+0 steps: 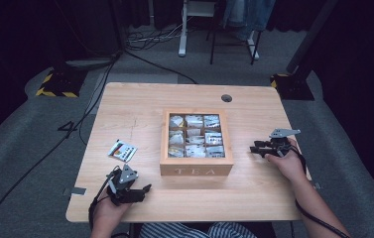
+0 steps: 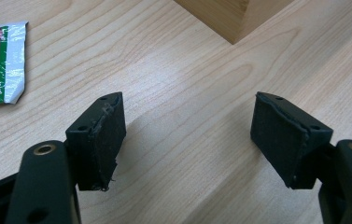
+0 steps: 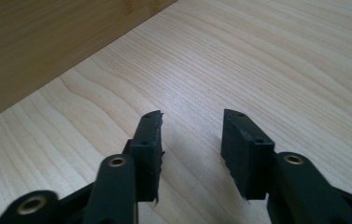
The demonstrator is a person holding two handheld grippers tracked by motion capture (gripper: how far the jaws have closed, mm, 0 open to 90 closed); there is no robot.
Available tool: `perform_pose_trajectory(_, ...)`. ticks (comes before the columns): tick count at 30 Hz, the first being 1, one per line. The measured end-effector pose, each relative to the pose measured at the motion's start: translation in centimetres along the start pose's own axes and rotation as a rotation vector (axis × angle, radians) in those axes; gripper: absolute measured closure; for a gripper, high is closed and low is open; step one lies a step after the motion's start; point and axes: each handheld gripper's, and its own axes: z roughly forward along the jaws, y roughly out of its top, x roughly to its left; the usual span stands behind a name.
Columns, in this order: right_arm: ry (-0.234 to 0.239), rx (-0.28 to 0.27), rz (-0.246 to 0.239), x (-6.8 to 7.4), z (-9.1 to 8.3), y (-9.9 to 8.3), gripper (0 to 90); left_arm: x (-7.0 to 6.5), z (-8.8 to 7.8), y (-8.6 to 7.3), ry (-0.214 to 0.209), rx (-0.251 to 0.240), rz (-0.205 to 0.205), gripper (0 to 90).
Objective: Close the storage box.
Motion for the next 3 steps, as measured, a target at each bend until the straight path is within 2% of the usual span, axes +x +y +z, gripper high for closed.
perform_pose_trajectory(1, -0.009, 0.002, -0.02, 0.18, 0.13, 0.08, 55.3, 0.0, 0.0, 0.0, 0.0, 0.0, 0.0, 27.2)
perform_pose_trajectory(2, -0.009, 0.002, -0.02, 0.18, 0.13, 0.08, 55.3, 0.0, 0.0, 0.0, 0.0, 0.0, 0.0, 27.3)
perform_pose_trajectory(3, -0.022, 0.008, -0.047, 0.37, 0.28, 0.18, 53.5, 0.0, 0.0, 0.0, 0.0, 0.0, 0.0, 27.3)
